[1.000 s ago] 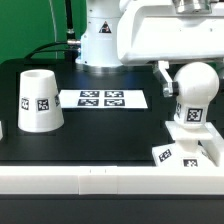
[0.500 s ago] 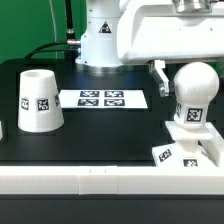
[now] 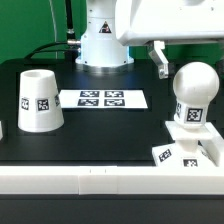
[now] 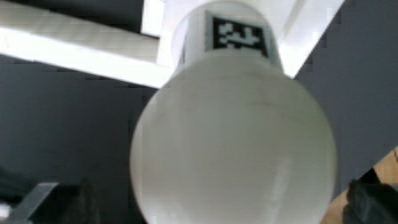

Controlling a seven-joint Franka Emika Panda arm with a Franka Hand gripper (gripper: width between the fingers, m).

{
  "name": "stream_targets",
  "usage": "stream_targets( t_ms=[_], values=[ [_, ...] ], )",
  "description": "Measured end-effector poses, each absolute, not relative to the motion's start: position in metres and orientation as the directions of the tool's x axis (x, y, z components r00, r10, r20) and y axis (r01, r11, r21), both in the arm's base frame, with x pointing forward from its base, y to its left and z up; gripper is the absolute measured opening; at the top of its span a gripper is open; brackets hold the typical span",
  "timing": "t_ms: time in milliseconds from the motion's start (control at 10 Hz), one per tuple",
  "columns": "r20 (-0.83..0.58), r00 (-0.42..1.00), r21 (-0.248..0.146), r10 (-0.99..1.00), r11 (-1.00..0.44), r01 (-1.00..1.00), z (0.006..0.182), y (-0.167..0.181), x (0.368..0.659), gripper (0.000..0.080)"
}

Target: Assemble lamp

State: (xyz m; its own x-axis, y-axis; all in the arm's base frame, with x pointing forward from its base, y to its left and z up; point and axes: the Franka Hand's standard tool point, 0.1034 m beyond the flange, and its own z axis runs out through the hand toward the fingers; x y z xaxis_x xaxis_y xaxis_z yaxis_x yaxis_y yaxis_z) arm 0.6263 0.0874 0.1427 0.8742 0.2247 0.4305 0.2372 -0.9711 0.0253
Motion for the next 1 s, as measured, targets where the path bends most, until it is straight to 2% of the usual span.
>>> stream_targets(
  t_ms=[200,300,700,1000],
  values=[
    [0.432,0.873,0.026,0.224,-0.971,0.236,0.142,0.087,0.627,0.0699],
    [0.351,0.907,0.009,0.231,-0.970,0.243,0.135,0.087,0.620,0.0699],
    [0.111,0.963,-0.045,0.246,-0.967,0.252,0.128,0.088,0.618,0.0699],
    [0.064,0.966,-0.057,0.251,-0.965,0.254,0.124,0.089,0.621,0.0699]
  ],
)
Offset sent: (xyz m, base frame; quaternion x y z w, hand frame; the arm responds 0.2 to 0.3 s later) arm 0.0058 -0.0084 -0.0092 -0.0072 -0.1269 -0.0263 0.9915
